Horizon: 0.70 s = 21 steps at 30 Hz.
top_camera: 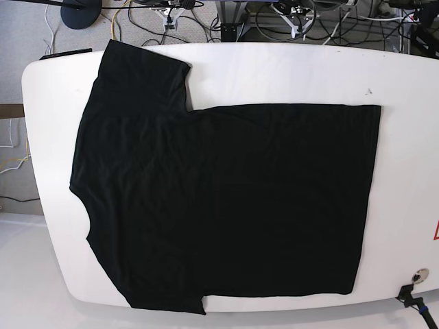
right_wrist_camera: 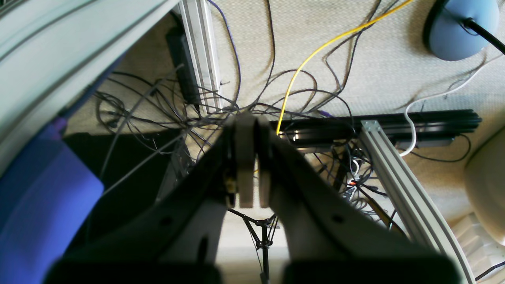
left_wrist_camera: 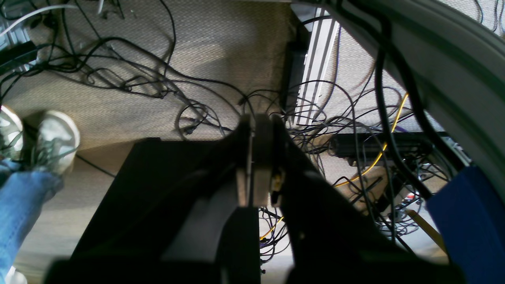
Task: Fold the T-shirt properly
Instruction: 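Move both grippers from rest toward the shirt's shoulder edge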
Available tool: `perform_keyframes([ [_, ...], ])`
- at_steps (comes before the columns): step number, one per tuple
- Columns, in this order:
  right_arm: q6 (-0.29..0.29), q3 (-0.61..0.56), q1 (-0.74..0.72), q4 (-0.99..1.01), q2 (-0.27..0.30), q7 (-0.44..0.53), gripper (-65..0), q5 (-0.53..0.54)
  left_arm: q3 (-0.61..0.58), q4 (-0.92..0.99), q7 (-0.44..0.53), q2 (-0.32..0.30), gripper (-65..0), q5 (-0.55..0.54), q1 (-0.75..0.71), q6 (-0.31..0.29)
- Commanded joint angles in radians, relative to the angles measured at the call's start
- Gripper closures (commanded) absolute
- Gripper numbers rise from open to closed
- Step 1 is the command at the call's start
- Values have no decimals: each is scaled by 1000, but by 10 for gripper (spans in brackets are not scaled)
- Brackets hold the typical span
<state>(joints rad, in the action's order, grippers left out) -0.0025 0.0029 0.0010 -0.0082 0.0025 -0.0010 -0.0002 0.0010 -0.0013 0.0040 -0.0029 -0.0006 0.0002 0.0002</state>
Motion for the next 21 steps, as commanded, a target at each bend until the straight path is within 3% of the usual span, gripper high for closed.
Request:
perform_keyframes([
  [1,-14,1,6,-15,5,-1,-6,0,0,-12,0,2,0,-17,1,-8],
  [8,-12,1,6,-16,18,-4,-6,-2,0,-21,0,-20,-7,-45,-1,-11],
  [13,-28,26,16,-22,23,-4,-5,2,-2,-34,7,-35,-15,-61,-4,-64],
  [21,-30,28,45,-58,48,0,-3,-1,-3,-167,10,-89,-16,-35,-55,-81],
])
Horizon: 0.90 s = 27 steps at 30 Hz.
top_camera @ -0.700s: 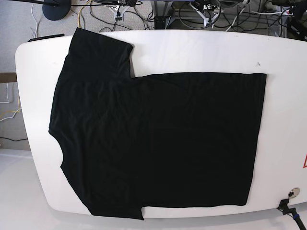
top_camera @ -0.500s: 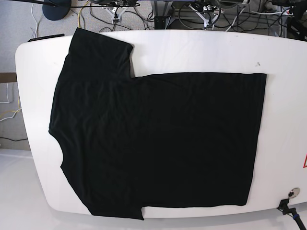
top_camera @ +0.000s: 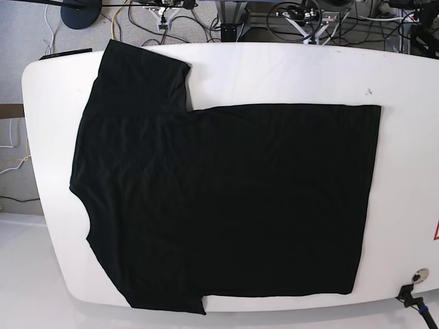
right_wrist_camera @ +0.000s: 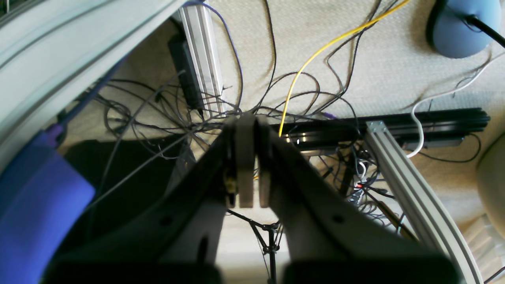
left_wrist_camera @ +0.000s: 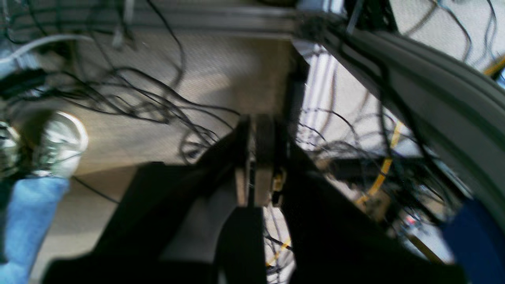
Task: Fold the T-shirt properly
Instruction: 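Move both grippers from rest toward the shirt's shoulder edge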
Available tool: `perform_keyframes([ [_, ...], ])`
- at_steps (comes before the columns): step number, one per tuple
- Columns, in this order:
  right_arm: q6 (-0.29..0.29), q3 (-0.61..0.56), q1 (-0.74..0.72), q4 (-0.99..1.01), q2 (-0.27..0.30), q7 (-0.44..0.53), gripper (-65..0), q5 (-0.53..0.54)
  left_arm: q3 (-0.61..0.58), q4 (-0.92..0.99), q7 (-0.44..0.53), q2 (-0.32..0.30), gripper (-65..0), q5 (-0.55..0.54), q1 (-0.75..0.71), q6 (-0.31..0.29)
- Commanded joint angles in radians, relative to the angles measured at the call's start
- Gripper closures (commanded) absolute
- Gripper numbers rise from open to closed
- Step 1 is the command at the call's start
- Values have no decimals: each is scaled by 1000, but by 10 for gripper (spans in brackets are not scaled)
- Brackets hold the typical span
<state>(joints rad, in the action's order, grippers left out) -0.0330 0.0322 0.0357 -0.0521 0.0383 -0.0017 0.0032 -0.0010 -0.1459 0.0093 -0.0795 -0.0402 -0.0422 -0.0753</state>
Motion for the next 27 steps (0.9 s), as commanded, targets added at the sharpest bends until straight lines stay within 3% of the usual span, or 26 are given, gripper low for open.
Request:
perform_keyframes([
  [1,1,-3,20,-21,20,2,-3,-5,-2,-50,11,-26,-19,2,-26,-8],
  [9,-8,-16,159,-239,61,-2,-2,64,-10,-293,21,-101,-24,1,-191,-30],
  [10,-13,-18,177,-237,69,10,0,53,-4,-290,12,-100,0,6,-198,-21],
  [27,-25,-3,680,-795,243,47,0,51,3,-928,-17,-271,-16,0,-649,-12],
])
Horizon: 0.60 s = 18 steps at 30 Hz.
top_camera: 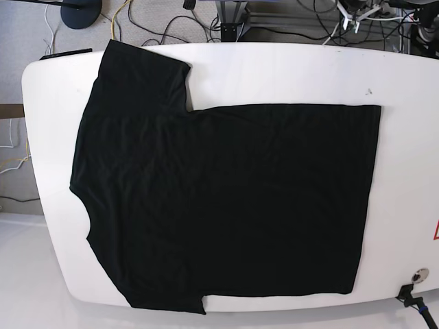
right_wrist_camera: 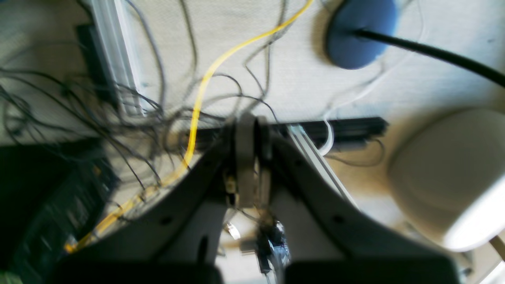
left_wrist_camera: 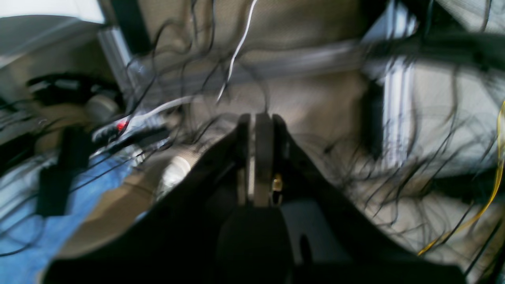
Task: Fold the T-shirt properly
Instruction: 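Move both grippers from rest toward the shirt's shoulder edge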
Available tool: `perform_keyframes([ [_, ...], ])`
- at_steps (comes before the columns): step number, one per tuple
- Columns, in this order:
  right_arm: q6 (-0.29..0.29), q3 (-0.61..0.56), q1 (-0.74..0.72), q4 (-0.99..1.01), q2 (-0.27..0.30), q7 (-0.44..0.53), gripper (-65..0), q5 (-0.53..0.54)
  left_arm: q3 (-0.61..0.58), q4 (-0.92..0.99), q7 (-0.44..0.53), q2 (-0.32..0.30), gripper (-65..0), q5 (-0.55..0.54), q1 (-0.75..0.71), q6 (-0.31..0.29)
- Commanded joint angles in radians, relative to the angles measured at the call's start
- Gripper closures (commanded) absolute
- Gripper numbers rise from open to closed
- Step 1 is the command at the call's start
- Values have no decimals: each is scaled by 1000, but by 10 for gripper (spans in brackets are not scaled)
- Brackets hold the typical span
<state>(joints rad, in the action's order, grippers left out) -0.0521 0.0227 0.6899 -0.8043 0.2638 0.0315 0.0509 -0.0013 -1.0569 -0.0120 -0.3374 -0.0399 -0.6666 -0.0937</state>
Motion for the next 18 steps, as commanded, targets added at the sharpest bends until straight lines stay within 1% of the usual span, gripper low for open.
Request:
perform_keyframes([
  [1,-5,13,58,-95,24,12,0,4,4,-71,4,-29,-16,-1,-62,1],
  [7,-2,70,227,-426,57,-22,0,13,16,-401,-18,-110,-16,6,-308,3],
  [9,-5,84,272,-532,71,-30,0,14,21,-486,-21,-123,-18,12,-371,-2],
  [12,-4,115,325,-689,90,-42,0,22,51,-608,-31,-126,-15,8,-438,-4],
  [13,-2,115,335,-684,77,-55,0,18,46,-629,-5,-110,-9,13,-450,-19],
  [14,-15,112,212,-709,67,-6,-9,22,56,-622,-32,-114,-7,16,-373,-11],
  [16,-16,115,185,-711,53,-14,-9,19,57,-641,-41,-111,-7,18,-333,-15],
  [18,-16,116,179,-711,52,-14,-9,17,57,-653,-70,-114,-8,18,-319,-15],
])
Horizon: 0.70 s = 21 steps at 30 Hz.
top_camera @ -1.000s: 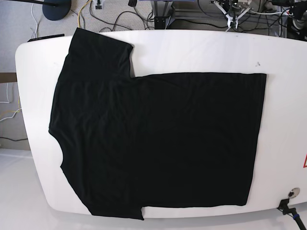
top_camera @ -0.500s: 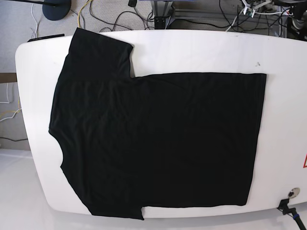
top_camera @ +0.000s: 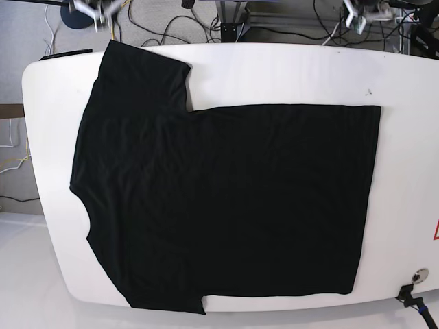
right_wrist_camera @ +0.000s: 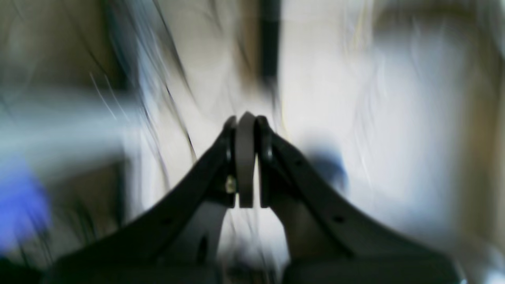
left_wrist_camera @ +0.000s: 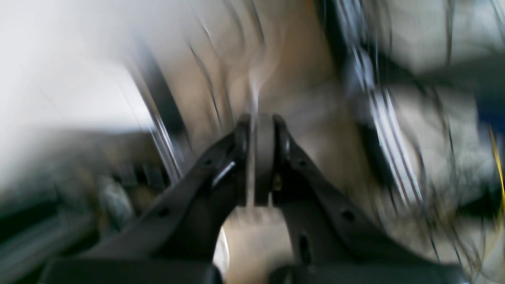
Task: Fold the T-shirt properly
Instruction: 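Move both grippers from rest toward the shirt's shoulder edge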
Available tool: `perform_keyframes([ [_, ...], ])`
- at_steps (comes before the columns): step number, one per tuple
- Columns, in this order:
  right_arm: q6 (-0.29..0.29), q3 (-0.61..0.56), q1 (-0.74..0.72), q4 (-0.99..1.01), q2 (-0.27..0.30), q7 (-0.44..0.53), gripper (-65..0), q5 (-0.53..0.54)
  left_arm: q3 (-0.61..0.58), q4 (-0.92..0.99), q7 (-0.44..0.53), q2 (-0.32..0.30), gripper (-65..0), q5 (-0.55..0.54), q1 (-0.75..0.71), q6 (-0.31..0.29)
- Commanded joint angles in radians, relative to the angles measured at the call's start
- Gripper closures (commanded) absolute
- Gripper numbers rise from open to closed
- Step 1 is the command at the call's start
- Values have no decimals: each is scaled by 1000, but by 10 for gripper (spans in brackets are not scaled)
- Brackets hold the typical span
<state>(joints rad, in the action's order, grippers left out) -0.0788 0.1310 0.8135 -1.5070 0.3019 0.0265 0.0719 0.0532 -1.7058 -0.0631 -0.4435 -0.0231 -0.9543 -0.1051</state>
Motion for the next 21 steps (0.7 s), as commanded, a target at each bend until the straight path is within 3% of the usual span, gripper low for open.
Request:
perform_keyframes([
  [1,10,8,60,-8,13,-9,-9,-4,4,-9,-24,-8,-8,1,-32,-5],
  [4,10,8,59,-11,10,-9,-10,-4,21,-29,-25,-8,-8,2,-33,-6],
  [8,10,8,66,-8,12,-10,-13,-4,49,-33,-25,-4,-8,2,-35,-58],
  [17,10,5,136,-13,9,-7,-14,-4,60,-30,-27,-2,-10,2,-59,-61],
  [19,10,8,154,-13,9,-3,-15,-1,61,-32,-27,-2,-65,2,-73,-61],
  [21,10,12,168,-43,9,-3,-20,6,61,-38,-24,-2,-174,1,-85,-61],
])
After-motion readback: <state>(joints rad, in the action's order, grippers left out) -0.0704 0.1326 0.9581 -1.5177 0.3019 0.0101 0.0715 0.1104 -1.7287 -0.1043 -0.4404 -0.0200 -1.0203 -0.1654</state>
